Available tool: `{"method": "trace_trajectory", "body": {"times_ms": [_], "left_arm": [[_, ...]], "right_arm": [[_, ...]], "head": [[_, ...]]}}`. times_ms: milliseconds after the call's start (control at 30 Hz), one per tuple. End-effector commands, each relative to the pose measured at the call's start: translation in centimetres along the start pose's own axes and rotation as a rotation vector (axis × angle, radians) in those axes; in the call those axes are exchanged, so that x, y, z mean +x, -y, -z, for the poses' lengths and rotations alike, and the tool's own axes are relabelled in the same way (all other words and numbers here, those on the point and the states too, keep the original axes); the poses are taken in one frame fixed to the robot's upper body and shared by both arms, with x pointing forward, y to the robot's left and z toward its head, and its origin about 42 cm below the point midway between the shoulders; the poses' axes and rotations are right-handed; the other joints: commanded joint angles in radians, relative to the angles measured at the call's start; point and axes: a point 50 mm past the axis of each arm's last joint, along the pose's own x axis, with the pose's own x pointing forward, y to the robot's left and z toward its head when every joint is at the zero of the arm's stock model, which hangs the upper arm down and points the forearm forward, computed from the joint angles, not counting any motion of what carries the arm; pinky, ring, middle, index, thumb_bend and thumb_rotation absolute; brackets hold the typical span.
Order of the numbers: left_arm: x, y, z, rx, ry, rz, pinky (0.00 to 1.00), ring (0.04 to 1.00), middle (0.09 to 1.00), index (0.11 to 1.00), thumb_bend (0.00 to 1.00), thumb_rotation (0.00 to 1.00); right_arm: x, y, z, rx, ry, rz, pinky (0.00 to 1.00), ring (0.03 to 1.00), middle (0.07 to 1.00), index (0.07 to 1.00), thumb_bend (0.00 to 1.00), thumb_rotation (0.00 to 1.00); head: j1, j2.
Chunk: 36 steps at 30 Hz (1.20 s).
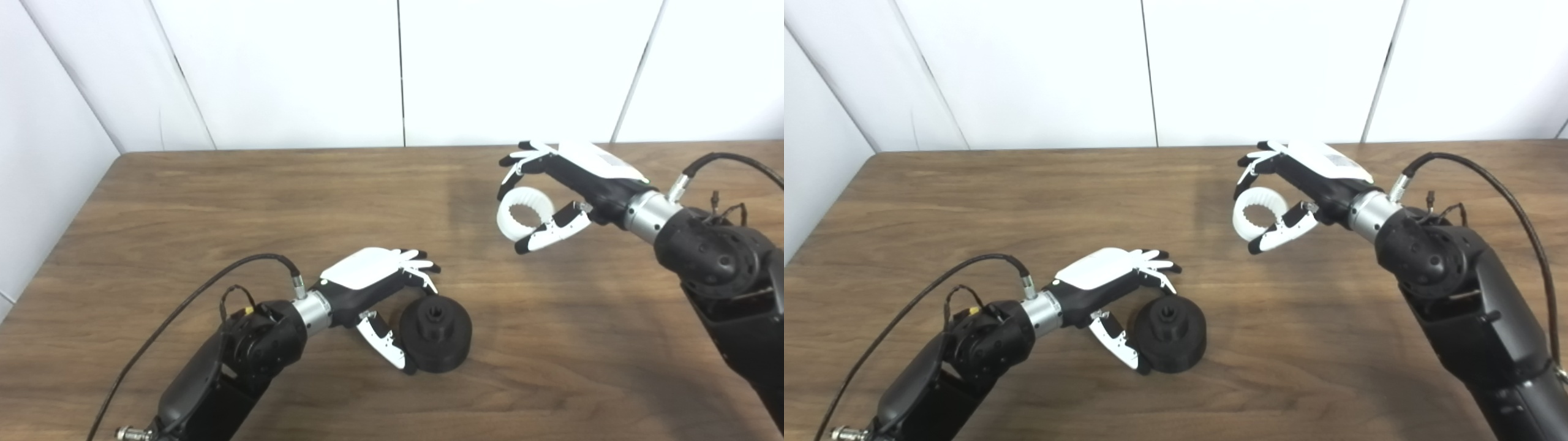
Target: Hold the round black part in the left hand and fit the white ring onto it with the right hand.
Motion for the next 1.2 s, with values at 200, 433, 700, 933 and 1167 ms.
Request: {"method": "trace_trajectory", "body": {"times_ms": [200,433,700,933,1167], "left_arm": [[0.4,-0.6,0.3,0.027,-0.012,0.012,1.0,1.0,0.937,0.634,0.88,0.31],[0.5,-0.7,0.3,0.031,-0.006,0.01,1.0,1.0,0.937,0.636,0.87,0.32],[0.4,-0.9,0.1,0.039,-0.014,0.017,1.0,1.0,0.942,0.636,0.86,0.32],[0.3,-0.8,0.1,0.03,-0.013,0.018,1.0,1.0,0.94,0.636,0.87,0.31],[0.3,-0.8,0.1,0.028,-0.008,0.016,1.0,1.0,0.94,0.635,0.87,0.31]], "right_arm": [[-0.9,1.7,-2.6,-0.028,0.116,0.039,0.88,0.968,0.862,0.49,0.52,0.15],[-0.9,1.1,-4.5,-0.021,0.149,0.02,0.91,0.971,0.864,0.49,0.52,0.16],[-0.3,0.1,-6.2,-0.015,0.188,-0.016,0.91,0.975,0.867,0.49,0.52,0.16],[0.2,-1.3,-6.9,-0.001,0.214,-0.063,0.92,0.98,0.868,0.49,0.52,0.16],[0.1,-2.5,-7.4,-0.002,0.231,-0.103,0.94,1.0,0.869,0.491,0.52,0.16]], "head": [[-0.005,0.004],[-0.005,0.006],[-0.003,0.008],[0.0,0.014],[0.003,0.018]]}}
